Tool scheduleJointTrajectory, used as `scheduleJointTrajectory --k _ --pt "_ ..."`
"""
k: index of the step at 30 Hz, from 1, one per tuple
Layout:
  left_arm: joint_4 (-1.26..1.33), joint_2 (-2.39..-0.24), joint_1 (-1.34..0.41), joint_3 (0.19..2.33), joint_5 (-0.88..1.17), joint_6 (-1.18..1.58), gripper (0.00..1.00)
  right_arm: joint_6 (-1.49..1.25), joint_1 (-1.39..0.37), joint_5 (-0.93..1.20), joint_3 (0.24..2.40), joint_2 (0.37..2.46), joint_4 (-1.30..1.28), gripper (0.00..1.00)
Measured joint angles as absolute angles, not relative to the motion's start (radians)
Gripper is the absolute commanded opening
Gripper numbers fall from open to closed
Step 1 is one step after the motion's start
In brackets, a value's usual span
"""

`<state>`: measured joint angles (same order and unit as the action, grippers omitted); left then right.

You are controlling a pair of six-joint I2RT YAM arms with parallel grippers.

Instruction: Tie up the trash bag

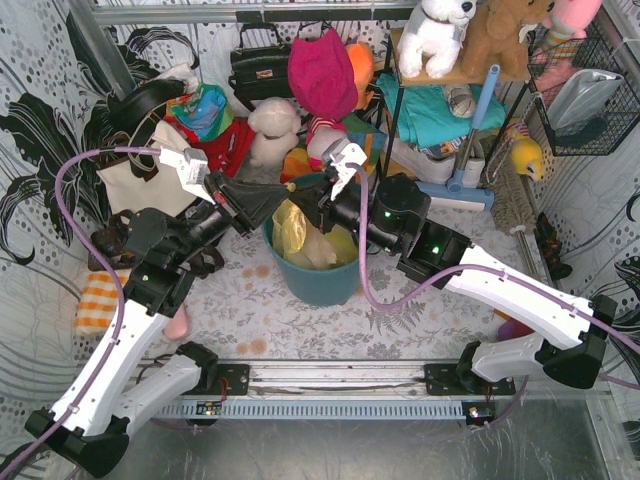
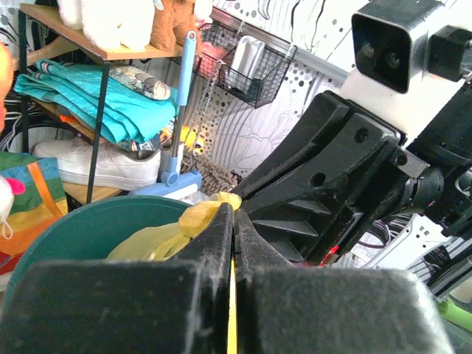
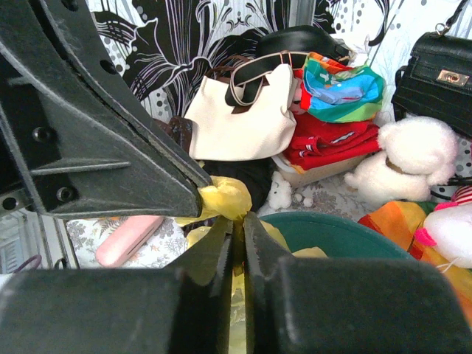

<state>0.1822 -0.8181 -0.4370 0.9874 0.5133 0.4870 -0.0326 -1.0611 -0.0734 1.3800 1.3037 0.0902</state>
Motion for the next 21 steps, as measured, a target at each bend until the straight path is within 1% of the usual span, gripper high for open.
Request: scheduleJointTrajectory --k 3,4,5,6,10,14,18,21 --pt "0.138 -0.814 -0.437 1.013 0.480 0.463 0.08 -0.032 -1.061 -0.075 1.380 1.306 0.091 0.00" --pt "0.124 -0.805 -0.437 1.020 0.454 0.455 0.14 -0.032 -1.061 -0.078 1.380 1.306 0.094 0.00" --pt "0.111 -0.790 -0.437 1.024 0.422 0.447 0.24 -0.032 -1.061 -0.081 1.380 1.306 0.098 0.00" --pt "0.099 -0.768 -0.438 1.024 0.383 0.442 0.32 -0.032 -1.061 -0.083 1.378 1.306 0.101 0.00" --pt "0.070 -0.702 -0.437 1.046 0.282 0.433 0.49 -0.033 -1.061 -0.091 1.364 1.303 0.113 0.00" --pt "0.069 -0.725 -0.438 1.091 0.295 0.464 0.64 -0.033 -1.061 -0.091 1.352 1.300 0.128 0.00" --pt "0.073 -0.787 -0.438 1.065 0.345 0.525 0.71 -0.033 -1.061 -0.090 1.352 1.300 0.138 0.00" --pt "0.069 -0.821 -0.438 1.016 0.351 0.573 0.73 -0.034 -1.061 -0.090 1.352 1.296 0.140 0.00"
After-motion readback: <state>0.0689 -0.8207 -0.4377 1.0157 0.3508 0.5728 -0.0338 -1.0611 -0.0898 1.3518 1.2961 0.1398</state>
